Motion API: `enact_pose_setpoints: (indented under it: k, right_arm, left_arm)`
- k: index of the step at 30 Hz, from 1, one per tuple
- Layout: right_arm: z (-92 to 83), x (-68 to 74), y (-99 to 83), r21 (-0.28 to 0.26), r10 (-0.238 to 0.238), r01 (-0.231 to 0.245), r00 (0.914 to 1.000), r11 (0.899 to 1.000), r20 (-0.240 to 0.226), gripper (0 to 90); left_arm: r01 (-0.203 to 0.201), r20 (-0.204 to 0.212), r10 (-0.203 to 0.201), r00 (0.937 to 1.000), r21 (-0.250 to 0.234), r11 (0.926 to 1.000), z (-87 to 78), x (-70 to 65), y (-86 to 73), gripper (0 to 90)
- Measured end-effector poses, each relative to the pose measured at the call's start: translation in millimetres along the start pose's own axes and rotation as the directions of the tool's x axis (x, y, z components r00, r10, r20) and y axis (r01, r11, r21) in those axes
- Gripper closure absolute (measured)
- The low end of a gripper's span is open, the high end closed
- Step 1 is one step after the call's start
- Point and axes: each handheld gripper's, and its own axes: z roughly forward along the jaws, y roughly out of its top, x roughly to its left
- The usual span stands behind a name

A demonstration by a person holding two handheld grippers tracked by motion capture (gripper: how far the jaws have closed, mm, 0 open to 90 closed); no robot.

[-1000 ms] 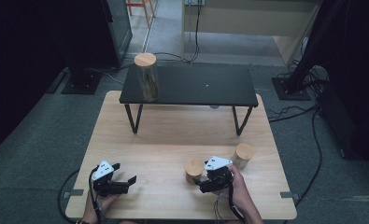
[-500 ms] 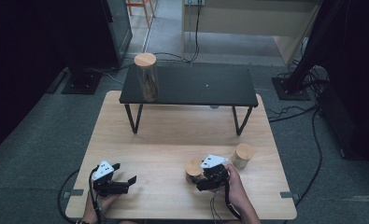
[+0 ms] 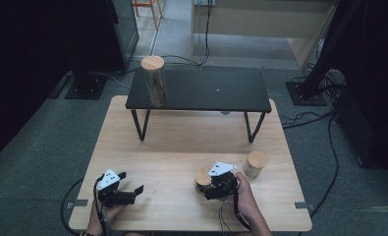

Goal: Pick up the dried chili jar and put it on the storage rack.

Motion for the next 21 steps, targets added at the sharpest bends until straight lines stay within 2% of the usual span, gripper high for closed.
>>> enact_pose_setpoints:
  k: [21]
  right_arm:
    - [2.1,0.1,4.0,0.001,0.004,-0.004,1.0,1.0,-0.009,25.1]
  left_arm:
    - [0.001,-0.003,-0.001,1.0,-0.002,1.0,-0.4,-0.6,-0.5,3.6]
